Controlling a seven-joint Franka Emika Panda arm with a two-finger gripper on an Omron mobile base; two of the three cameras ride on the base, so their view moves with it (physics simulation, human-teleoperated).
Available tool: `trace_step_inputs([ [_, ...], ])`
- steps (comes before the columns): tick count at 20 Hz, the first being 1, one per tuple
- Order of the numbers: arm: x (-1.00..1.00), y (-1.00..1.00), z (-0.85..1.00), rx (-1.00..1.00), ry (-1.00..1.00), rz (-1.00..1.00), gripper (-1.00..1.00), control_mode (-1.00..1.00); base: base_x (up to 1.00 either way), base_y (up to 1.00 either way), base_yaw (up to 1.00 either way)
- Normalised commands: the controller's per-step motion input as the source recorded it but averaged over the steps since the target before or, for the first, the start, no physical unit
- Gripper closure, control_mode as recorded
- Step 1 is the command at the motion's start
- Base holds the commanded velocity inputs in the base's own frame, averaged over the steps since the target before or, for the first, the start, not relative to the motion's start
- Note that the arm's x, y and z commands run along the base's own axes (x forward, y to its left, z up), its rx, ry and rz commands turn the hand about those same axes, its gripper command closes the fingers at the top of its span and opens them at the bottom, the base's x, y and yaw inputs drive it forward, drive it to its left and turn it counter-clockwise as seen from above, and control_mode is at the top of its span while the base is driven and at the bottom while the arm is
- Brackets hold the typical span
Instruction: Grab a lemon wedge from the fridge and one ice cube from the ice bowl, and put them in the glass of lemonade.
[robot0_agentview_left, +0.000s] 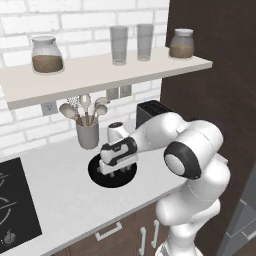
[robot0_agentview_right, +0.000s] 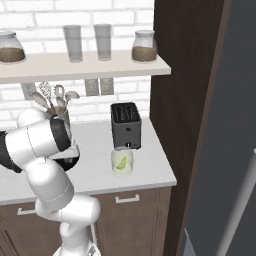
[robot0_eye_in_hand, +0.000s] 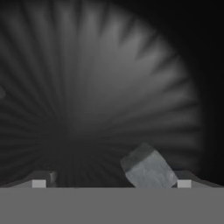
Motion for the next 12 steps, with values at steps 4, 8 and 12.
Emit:
trace_step_inputs([
  [4, 0.00, 0.08, 0.00, 0.00, 0.00, 0.00, -1.00, -1.00, 0.00, 0.00, 0.00],
  [8, -0.16, 0.17, 0.00, 0.00, -0.08, 0.00, -1.00, -1.00, 0.00, 0.00, 0.00],
  [12, 0.00, 0.01, 0.01, 0.00, -0.09, 0.00, -1.00, -1.00, 0.00, 0.00, 0.00],
])
